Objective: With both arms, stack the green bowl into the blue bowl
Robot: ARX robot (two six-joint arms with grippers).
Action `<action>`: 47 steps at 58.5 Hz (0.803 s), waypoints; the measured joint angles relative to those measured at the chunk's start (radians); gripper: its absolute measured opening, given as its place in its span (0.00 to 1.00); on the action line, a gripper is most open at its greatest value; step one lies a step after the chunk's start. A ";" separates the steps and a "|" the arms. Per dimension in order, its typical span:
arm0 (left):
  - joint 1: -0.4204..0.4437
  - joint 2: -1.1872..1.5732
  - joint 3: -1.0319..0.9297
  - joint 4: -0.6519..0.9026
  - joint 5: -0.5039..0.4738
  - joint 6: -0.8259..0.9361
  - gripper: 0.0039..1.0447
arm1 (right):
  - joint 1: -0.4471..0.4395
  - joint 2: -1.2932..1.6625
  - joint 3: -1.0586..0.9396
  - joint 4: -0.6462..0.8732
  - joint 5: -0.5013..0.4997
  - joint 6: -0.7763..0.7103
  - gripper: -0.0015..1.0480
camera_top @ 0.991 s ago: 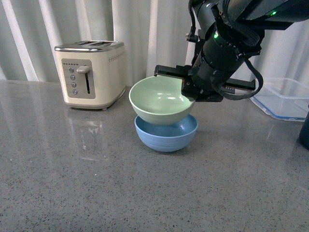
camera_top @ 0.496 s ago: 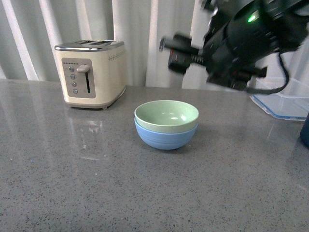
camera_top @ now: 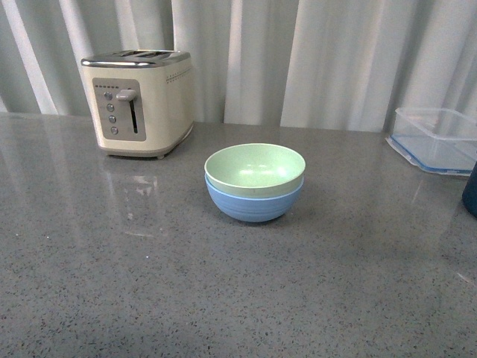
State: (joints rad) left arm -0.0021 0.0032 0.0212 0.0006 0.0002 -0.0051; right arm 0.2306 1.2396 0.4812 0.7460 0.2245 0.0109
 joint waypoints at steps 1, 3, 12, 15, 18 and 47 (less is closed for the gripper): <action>0.000 0.000 0.000 0.000 0.000 0.000 0.94 | -0.007 -0.018 -0.018 0.006 -0.006 -0.001 0.06; 0.000 0.000 0.000 0.000 0.000 0.000 0.94 | -0.017 -0.042 -0.042 0.013 -0.015 -0.002 0.01; 0.000 0.000 0.000 0.000 0.000 0.000 0.94 | -0.059 -0.131 -0.158 0.027 -0.063 -0.008 0.01; 0.000 0.000 0.000 0.000 0.000 0.000 0.94 | -0.073 -0.159 -0.191 0.027 -0.072 -0.008 0.01; 0.000 0.000 0.000 0.000 0.000 0.000 0.94 | -0.090 -0.196 -0.226 0.027 -0.084 -0.008 0.01; 0.000 0.000 0.000 0.000 0.000 0.000 0.94 | -0.228 -0.537 -0.413 -0.121 -0.221 -0.008 0.01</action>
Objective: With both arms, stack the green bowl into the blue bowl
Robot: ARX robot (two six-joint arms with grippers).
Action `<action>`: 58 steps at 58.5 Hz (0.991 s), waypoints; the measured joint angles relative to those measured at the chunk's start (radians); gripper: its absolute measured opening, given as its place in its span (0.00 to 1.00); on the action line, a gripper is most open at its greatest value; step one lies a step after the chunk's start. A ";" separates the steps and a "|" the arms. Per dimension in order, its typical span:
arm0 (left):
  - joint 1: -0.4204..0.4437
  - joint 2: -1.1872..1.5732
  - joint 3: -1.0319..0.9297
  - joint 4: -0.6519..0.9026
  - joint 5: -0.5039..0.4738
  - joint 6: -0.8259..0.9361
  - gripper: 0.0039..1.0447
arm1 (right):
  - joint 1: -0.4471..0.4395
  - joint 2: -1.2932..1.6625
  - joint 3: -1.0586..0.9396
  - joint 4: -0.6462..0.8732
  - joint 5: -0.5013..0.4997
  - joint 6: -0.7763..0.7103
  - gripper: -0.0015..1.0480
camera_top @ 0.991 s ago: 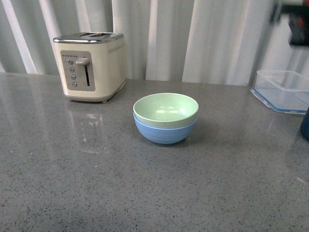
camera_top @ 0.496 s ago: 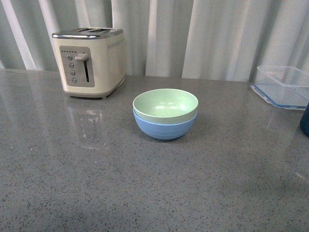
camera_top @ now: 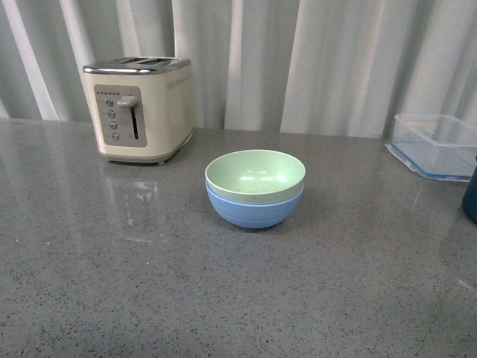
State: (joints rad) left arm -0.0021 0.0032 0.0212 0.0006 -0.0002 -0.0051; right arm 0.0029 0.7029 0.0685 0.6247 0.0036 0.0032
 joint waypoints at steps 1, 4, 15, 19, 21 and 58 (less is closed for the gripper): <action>0.000 0.000 0.000 0.000 0.000 0.000 0.94 | 0.000 -0.012 -0.003 -0.008 -0.001 0.000 0.01; 0.000 0.000 0.000 0.000 0.000 0.000 0.94 | 0.000 -0.035 -0.010 -0.025 -0.001 0.000 0.01; 0.000 0.000 0.000 0.000 0.000 0.000 0.94 | 0.000 -0.130 -0.063 -0.067 -0.002 0.000 0.01; 0.000 0.000 0.000 0.000 0.000 0.000 0.94 | 0.000 -0.184 -0.063 -0.112 -0.002 0.000 0.01; 0.000 0.000 0.000 0.000 0.000 0.000 0.94 | 0.000 -0.203 -0.063 -0.129 -0.002 0.000 0.01; 0.000 0.000 0.000 0.000 0.000 0.000 0.94 | 0.000 -0.473 -0.064 -0.391 -0.002 0.000 0.01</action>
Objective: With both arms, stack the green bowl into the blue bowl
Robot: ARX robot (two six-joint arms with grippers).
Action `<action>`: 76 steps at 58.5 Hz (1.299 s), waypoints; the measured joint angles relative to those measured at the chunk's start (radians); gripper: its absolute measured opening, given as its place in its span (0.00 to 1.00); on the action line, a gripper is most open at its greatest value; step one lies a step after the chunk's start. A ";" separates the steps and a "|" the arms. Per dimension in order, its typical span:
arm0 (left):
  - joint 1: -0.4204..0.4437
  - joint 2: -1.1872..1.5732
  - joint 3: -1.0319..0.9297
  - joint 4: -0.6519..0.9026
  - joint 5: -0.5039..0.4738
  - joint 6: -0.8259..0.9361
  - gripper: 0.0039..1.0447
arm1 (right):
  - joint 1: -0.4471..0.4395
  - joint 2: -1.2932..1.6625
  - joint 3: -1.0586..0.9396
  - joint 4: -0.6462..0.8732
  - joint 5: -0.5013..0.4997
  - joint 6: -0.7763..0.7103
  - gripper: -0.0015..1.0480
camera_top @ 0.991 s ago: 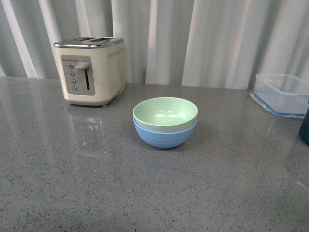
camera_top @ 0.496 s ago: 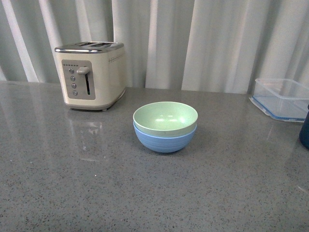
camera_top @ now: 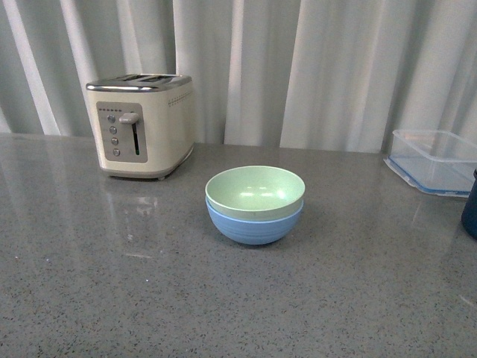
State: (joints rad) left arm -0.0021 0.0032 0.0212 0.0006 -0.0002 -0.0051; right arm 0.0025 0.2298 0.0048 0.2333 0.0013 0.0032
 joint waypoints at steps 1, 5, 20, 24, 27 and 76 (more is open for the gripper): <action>0.000 0.000 0.000 0.000 0.000 0.000 0.94 | 0.000 -0.008 0.000 -0.008 0.000 0.000 0.01; 0.000 0.000 0.000 0.000 0.000 0.000 0.94 | 0.000 -0.029 0.000 -0.029 0.000 0.000 0.01; 0.000 0.000 0.000 0.000 0.000 0.000 0.94 | 0.000 -0.203 0.001 -0.226 -0.002 0.000 0.01; 0.000 0.000 0.000 0.000 0.000 0.000 0.94 | 0.000 -0.225 0.001 -0.228 -0.002 0.000 0.01; 0.000 0.000 0.000 0.000 0.000 0.000 0.94 | 0.000 -0.225 0.001 -0.232 -0.002 0.000 0.01; 0.000 0.000 0.000 0.000 0.000 0.000 0.94 | 0.000 -0.225 0.001 -0.232 -0.002 -0.001 0.90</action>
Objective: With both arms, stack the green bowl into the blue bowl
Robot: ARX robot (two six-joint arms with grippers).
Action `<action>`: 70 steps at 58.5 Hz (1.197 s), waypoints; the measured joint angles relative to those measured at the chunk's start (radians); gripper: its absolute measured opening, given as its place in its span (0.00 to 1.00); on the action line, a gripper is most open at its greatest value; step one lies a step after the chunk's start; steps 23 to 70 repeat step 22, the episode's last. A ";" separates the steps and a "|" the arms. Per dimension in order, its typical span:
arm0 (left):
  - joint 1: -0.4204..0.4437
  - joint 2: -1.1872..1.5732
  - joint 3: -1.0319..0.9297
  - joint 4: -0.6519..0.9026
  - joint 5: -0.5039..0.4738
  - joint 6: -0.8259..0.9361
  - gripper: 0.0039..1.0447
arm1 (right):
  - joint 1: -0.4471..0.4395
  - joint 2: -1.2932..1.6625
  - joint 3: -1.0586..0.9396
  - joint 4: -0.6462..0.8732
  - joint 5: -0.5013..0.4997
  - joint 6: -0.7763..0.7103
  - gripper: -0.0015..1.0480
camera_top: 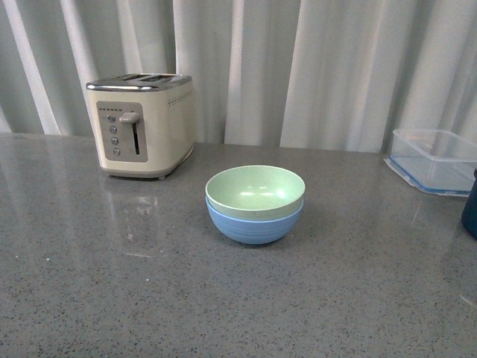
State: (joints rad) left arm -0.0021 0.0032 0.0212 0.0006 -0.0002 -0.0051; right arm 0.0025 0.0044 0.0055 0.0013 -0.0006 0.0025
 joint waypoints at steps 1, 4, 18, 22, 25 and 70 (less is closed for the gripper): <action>0.000 0.000 0.000 0.000 0.000 0.000 0.94 | 0.000 0.000 0.000 0.000 0.000 0.000 0.90; 0.000 0.000 0.000 0.000 0.000 0.000 0.94 | 0.000 0.000 0.000 0.000 0.000 0.000 0.90; 0.000 0.000 0.000 0.000 0.000 0.000 0.94 | 0.000 0.000 0.000 0.000 0.000 0.000 0.90; 0.000 0.000 0.000 0.000 0.000 0.000 0.94 | 0.000 0.000 0.000 0.000 0.000 0.000 0.90; 0.000 0.000 0.000 0.000 0.000 0.000 0.94 | 0.000 0.000 0.000 0.000 0.000 0.000 0.90; 0.000 0.000 0.000 0.000 0.000 0.000 0.94 | 0.000 0.000 0.000 0.000 0.000 0.000 0.90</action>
